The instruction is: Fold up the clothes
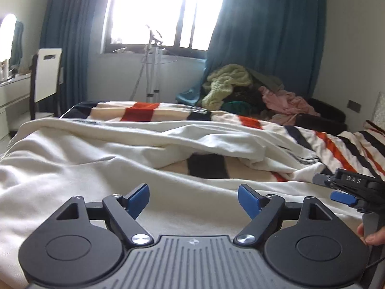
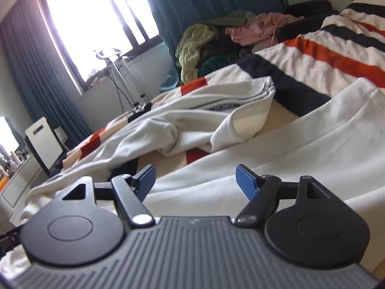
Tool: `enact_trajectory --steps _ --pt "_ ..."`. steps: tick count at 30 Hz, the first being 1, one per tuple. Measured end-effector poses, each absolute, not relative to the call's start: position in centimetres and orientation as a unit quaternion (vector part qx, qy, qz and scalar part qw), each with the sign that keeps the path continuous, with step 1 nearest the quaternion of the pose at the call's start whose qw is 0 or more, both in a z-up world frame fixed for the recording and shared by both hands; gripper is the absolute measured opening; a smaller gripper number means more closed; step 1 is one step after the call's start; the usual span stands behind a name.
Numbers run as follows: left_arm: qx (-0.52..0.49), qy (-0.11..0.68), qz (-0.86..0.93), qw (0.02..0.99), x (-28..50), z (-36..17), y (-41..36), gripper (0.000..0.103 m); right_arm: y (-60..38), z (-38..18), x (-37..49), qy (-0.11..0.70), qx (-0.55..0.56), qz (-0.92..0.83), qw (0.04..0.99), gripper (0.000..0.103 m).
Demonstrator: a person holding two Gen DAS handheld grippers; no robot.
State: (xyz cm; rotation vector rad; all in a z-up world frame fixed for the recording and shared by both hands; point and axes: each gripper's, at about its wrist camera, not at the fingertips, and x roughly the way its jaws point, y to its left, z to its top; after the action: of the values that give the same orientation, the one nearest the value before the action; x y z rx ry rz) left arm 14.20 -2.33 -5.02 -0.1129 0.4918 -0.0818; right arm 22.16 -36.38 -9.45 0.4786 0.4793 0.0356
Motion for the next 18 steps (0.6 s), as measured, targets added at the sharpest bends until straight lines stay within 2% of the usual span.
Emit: enact_trajectory --steps 8,12,18 --pt "-0.047 0.238 -0.047 0.969 14.3 -5.3 -2.4 0.085 -36.1 -11.1 24.8 0.268 0.260 0.023 0.928 0.076" --pt "-0.059 0.257 -0.058 0.963 14.4 -6.0 -2.5 0.085 -37.6 -12.3 27.5 0.261 0.315 0.013 0.912 0.076" --pt "-0.080 0.266 -0.045 0.960 14.7 -6.9 -1.9 0.085 -41.9 -15.1 31.1 0.224 0.459 -0.010 0.860 0.074"
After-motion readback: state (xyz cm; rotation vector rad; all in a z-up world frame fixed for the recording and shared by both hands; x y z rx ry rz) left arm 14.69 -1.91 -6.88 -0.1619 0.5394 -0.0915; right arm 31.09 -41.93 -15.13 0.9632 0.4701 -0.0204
